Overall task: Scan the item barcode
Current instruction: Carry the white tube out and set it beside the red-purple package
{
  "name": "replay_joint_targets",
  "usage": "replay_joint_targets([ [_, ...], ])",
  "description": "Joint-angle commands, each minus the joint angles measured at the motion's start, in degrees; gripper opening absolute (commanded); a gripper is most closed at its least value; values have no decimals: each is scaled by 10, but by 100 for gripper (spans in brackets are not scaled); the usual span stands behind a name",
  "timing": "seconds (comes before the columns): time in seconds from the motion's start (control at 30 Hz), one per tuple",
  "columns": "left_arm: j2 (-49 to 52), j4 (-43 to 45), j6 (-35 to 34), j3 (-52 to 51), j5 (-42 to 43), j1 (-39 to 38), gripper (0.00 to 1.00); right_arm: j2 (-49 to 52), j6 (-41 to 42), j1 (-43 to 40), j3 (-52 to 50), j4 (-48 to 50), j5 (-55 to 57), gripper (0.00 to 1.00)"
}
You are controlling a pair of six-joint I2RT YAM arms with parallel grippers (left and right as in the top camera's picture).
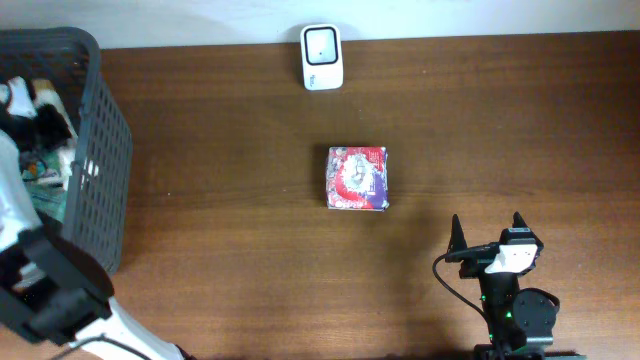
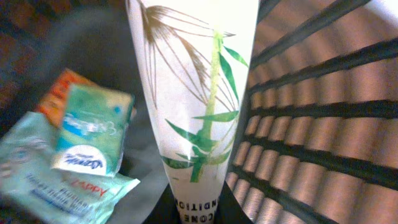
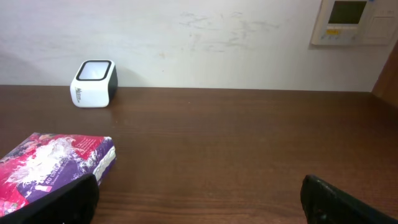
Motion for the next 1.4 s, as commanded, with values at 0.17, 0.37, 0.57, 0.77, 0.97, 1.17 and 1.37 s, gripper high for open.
replay_joint_targets([
  [0.17, -235, 64, -179, 27, 22, 5, 0, -4, -2, -4, -5, -2, 1, 99],
  [0.37, -311, 118, -213, 27, 256, -58, 0, -4, -2, -4, -5, -2, 1, 99],
  [0.57, -259, 78, -168, 26, 129, -306, 0, -4, -2, -4, -5, -2, 1, 99],
  [0.77, -165, -23, -128, 26, 0, -475, 0, -4, -2, -4, -5, -2, 1, 99],
  [0.97, -47, -82, -129, 26, -30, -562, 0, -4, -2, -4, -5, -2, 1, 99],
  [1.17, 65, -95, -166, 23, -147, -580, 0, -4, -2, -4, -5, -2, 1, 99],
  [1.37, 139, -90, -167, 7, -111, -583, 0, -4, -2, -4, -5, -2, 1, 98],
])
